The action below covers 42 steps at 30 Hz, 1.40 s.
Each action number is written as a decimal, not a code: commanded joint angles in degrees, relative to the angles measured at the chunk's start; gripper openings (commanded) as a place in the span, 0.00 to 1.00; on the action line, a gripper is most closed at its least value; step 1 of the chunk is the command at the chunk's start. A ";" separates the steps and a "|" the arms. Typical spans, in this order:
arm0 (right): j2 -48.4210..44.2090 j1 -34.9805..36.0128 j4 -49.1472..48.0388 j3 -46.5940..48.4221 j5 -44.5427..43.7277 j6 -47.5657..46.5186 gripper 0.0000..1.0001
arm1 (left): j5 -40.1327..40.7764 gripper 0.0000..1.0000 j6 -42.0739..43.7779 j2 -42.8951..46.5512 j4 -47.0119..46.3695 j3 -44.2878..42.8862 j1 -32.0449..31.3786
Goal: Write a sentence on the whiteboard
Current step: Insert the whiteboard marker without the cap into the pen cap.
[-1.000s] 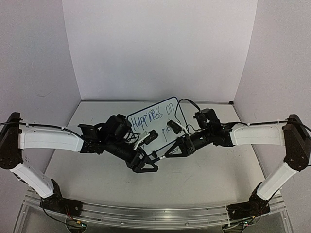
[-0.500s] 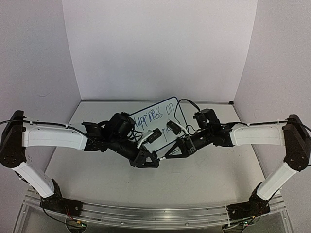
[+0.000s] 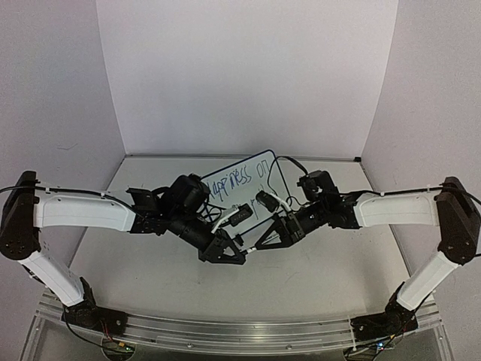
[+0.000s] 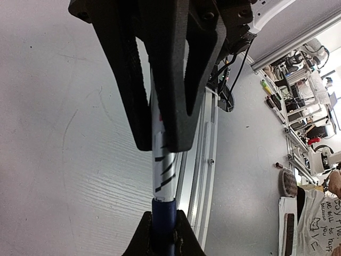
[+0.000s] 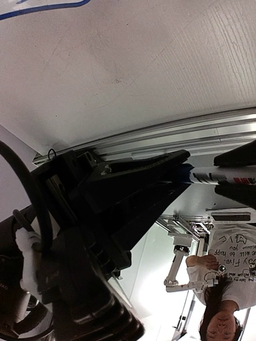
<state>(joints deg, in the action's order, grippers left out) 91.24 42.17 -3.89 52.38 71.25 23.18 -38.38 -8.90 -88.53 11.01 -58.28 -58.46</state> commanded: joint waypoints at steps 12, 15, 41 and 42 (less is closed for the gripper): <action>4.17 7.15 -2.11 3.57 2.26 -1.42 0.00 | -0.28 0.00 2.31 -0.57 -9.33 -6.56 0.18; 4.27 7.24 -2.11 3.66 2.57 -1.28 0.00 | 0.71 0.00 2.22 0.31 -10.12 -6.13 0.20; 1.94 5.90 -2.01 2.13 -9.43 0.27 0.00 | -3.74 0.04 -0.66 1.20 -11.19 -6.38 2.84; 0.81 3.73 -2.07 1.25 -11.17 1.08 0.00 | -2.32 0.11 -1.11 2.01 -9.48 -4.92 3.17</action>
<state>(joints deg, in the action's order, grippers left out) 95.08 45.93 -4.74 54.96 69.45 22.78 -44.37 -9.44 -89.27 17.63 -59.02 -56.68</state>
